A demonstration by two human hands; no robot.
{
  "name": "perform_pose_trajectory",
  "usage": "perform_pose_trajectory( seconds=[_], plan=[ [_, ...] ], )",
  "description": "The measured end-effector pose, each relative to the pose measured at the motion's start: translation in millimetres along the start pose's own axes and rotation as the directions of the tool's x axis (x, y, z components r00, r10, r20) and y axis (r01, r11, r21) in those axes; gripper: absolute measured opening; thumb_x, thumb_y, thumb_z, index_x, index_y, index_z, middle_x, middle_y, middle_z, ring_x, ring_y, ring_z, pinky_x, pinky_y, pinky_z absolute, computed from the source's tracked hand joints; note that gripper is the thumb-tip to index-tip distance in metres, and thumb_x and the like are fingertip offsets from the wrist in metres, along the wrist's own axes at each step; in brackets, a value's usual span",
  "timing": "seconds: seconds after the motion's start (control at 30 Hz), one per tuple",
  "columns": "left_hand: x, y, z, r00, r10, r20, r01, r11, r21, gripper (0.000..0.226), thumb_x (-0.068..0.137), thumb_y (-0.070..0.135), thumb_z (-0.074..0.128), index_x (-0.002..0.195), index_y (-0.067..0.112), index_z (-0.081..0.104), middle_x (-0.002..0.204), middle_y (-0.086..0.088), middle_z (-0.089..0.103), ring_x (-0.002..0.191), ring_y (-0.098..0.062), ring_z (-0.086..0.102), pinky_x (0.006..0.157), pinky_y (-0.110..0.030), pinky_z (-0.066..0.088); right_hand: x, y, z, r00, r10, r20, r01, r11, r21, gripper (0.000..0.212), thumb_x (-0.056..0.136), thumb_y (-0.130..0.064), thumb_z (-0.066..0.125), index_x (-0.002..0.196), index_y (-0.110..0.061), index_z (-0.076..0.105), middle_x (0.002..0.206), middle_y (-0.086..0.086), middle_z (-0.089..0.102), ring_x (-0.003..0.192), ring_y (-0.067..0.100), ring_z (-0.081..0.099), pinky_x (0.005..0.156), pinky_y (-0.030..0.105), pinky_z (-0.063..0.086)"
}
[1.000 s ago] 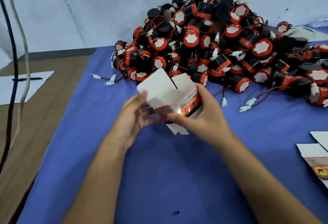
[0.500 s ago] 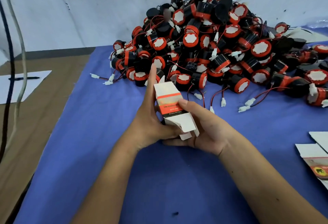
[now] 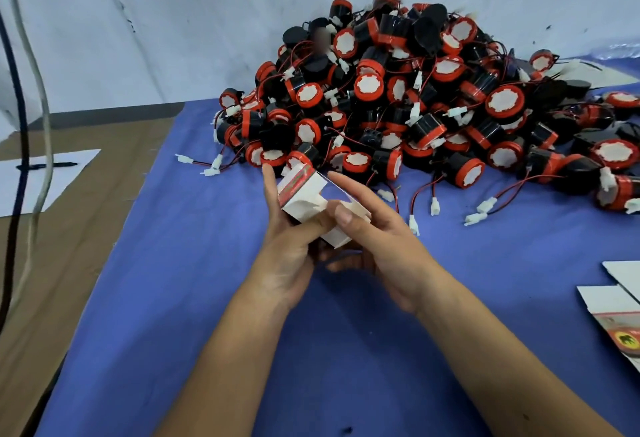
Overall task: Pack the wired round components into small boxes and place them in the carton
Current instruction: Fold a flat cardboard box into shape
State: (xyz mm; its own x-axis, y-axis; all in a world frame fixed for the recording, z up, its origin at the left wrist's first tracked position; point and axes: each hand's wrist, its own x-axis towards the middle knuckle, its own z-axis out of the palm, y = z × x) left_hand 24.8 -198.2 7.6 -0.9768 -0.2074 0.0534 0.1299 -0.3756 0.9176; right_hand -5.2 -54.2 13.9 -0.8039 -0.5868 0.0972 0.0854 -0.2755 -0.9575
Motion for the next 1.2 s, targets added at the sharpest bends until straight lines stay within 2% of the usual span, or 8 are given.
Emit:
perform_pose_trajectory(
  seconds=[0.2, 0.3, 0.43, 0.63, 0.73, 0.83, 1.0, 1.2],
  plan=[
    [-2, 16, -8, 0.987, 0.022, 0.158, -0.005, 0.994, -0.109, 0.114, 0.057, 0.048, 0.100, 0.152, 0.057, 0.037, 0.157, -0.004, 0.050, 0.133, -0.045, 0.057, 0.115, -0.062, 0.041, 1, 0, -4, 0.999, 0.029, -0.035, -0.030, 0.999, -0.025, 0.059, 0.080, -0.049, 0.077, 0.136, -0.049, 0.059, 0.126, 0.012, 0.064, 0.088, 0.026, 0.073, 0.067, 0.034, 0.058],
    [-1, 17, -6, 0.994, 0.035, 0.103, -0.031, 0.999, -0.037, 0.094, 0.059, 0.062, 0.094, 0.144, 0.046, 0.056, 0.131, 0.000, 0.063, 0.117, -0.031, 0.065, 0.101, -0.053, 0.054, 1, 1, -5, 1.000, 0.027, -0.002, -0.027, 1.000, 0.001, 0.055, 0.085, -0.045, 0.075, 0.138, -0.046, 0.058, 0.123, 0.015, 0.063, 0.087, 0.027, 0.072, 0.066, 0.034, 0.058],
    [0, 16, -5, 0.997, 0.077, -0.007, -0.076, 0.996, 0.055, 0.064, 0.075, 0.054, 0.083, 0.134, 0.039, 0.064, 0.112, 0.003, 0.067, 0.104, -0.021, 0.065, 0.084, -0.037, 0.059, 0, 3, -6, 0.999, 0.043, 0.021, -0.044, 0.998, 0.036, 0.053, 0.090, -0.039, 0.069, 0.142, -0.040, 0.057, 0.126, 0.020, 0.062, 0.088, 0.028, 0.069, 0.066, 0.035, 0.057],
    [4, 14, -7, 0.990, 0.134, -0.036, -0.125, 0.974, 0.191, 0.045, 0.080, 0.050, 0.075, 0.124, 0.042, 0.071, 0.124, 0.010, 0.071, 0.115, -0.020, 0.066, 0.096, -0.042, 0.058, 1, 6, -5, 0.999, 0.029, -0.041, -0.029, 1.000, -0.001, 0.050, 0.089, -0.036, 0.067, 0.138, -0.043, 0.059, 0.121, 0.009, 0.066, 0.087, 0.027, 0.069, 0.066, 0.034, 0.058],
    [3, 14, -8, 0.960, 0.271, -0.064, -0.232, 0.905, 0.355, 0.036, 0.080, 0.051, 0.071, 0.115, 0.043, 0.072, 0.133, 0.000, 0.068, 0.131, -0.025, 0.060, 0.112, -0.056, 0.047, 1, 9, -3, 0.989, -0.056, -0.138, 0.029, 0.981, -0.190, 0.056, 0.086, -0.040, 0.070, 0.137, -0.054, 0.055, 0.121, -0.007, 0.061, 0.086, 0.018, 0.071, 0.067, 0.035, 0.060],
    [4, 13, -9, 0.932, 0.341, -0.123, -0.270, 0.880, 0.390, 0.023, 0.081, 0.047, 0.072, 0.102, 0.038, 0.075, 0.116, 0.000, 0.075, 0.115, -0.021, 0.070, 0.099, -0.053, 0.056, 0, 13, -3, 0.981, -0.136, -0.141, 0.062, 0.899, -0.434, 0.065, 0.084, -0.051, 0.072, 0.141, -0.061, 0.043, 0.134, -0.008, 0.048, 0.097, 0.016, 0.068, 0.080, 0.044, 0.062],
    [8, 14, -19, 0.893, 0.354, -0.279, -0.230, 0.890, 0.393, 0.013, 0.091, 0.025, 0.064, 0.087, 0.024, 0.077, 0.088, 0.002, 0.077, 0.089, -0.014, 0.073, 0.076, -0.032, 0.059, -1, 16, -4, 0.989, -0.108, -0.098, 0.055, 0.897, -0.438, 0.068, 0.078, -0.059, 0.071, 0.141, -0.062, 0.045, 0.137, -0.010, 0.046, 0.096, 0.018, 0.068, 0.071, 0.036, 0.063],
    [11, 21, -38, 0.962, 0.225, -0.156, -0.174, 0.942, 0.288, 0.013, 0.098, 0.025, 0.068, 0.102, 0.017, 0.077, 0.104, -0.004, 0.078, 0.102, -0.018, 0.072, 0.083, -0.029, 0.062, 3, 17, -10, 0.988, -0.052, -0.148, -0.003, 0.937, -0.349, 0.057, 0.092, -0.037, 0.070, 0.145, -0.043, 0.052, 0.114, -0.022, 0.068, 0.076, 0.024, 0.074, 0.065, 0.030, 0.061]
  ],
)
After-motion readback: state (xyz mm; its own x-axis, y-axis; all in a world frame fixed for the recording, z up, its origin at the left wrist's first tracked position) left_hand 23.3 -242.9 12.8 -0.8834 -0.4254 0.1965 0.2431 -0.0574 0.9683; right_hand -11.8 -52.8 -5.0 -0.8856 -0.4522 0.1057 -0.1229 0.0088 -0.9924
